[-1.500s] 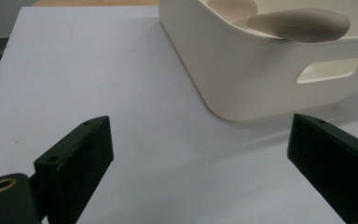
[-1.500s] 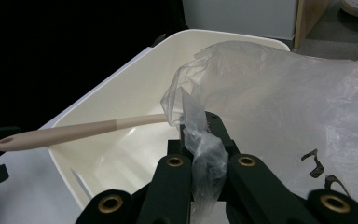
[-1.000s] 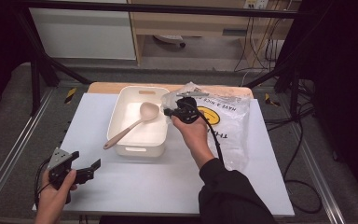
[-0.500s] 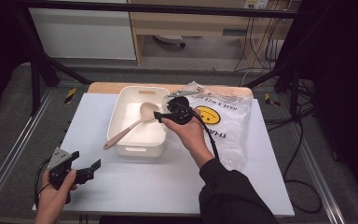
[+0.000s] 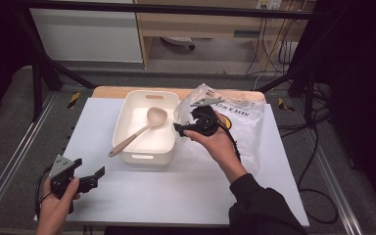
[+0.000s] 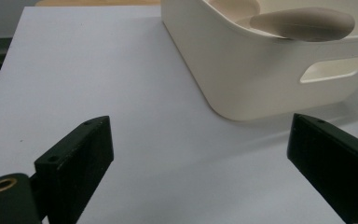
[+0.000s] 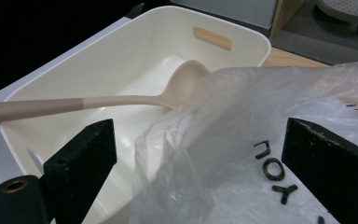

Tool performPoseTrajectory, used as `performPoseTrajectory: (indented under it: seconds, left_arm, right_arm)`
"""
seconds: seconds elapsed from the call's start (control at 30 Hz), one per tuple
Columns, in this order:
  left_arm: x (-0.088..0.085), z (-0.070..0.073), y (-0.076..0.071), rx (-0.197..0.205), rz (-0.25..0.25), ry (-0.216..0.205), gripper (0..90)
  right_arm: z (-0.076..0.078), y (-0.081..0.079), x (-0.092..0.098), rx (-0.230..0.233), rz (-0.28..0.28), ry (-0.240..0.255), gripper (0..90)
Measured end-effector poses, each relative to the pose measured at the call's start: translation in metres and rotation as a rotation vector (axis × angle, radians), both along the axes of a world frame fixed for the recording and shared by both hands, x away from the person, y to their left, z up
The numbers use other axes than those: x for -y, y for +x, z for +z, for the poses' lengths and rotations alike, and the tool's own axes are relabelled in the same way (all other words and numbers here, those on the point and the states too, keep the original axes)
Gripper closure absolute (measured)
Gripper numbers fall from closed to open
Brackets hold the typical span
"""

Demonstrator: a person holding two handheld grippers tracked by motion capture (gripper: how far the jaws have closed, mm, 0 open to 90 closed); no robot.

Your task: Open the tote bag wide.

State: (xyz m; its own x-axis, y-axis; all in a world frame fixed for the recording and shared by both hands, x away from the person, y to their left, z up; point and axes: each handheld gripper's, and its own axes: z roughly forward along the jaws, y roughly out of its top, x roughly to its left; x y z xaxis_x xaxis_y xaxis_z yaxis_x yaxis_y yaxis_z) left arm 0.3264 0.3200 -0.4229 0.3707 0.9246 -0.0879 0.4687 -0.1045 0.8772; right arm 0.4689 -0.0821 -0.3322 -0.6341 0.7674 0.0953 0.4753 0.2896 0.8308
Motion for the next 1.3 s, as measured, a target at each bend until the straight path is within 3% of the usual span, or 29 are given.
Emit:
performPoseTrajectory:
  seconds: [0.27,0.43,0.67,0.77,1.3]
  left_arm:
    - [-0.003,0.0,0.0,0.005,0.017,0.002,6.7]
    - [-0.004,0.001,0.0,0.022,0.03,-0.01,6.9]
    - [-0.005,-0.001,0.002,0.017,0.04,-0.018,7.1]
    - [-0.003,-0.001,0.001,0.019,0.036,-0.016,6.8]
    - [-0.003,0.001,0.0,0.021,0.019,-0.031,6.7]
  right_arm:
    - [-0.007,-0.004,0.036,0.004,-0.033,0.047,9.1]
    - [-0.012,-0.009,0.052,0.037,-0.022,0.018,8.3]
    - [-0.023,-0.01,0.074,0.039,-0.038,0.019,8.6]
    - [-0.035,-0.005,0.087,0.022,-0.06,0.019,8.3]
    - [-0.073,0.001,0.1,-0.023,-0.109,-0.05,8.4]
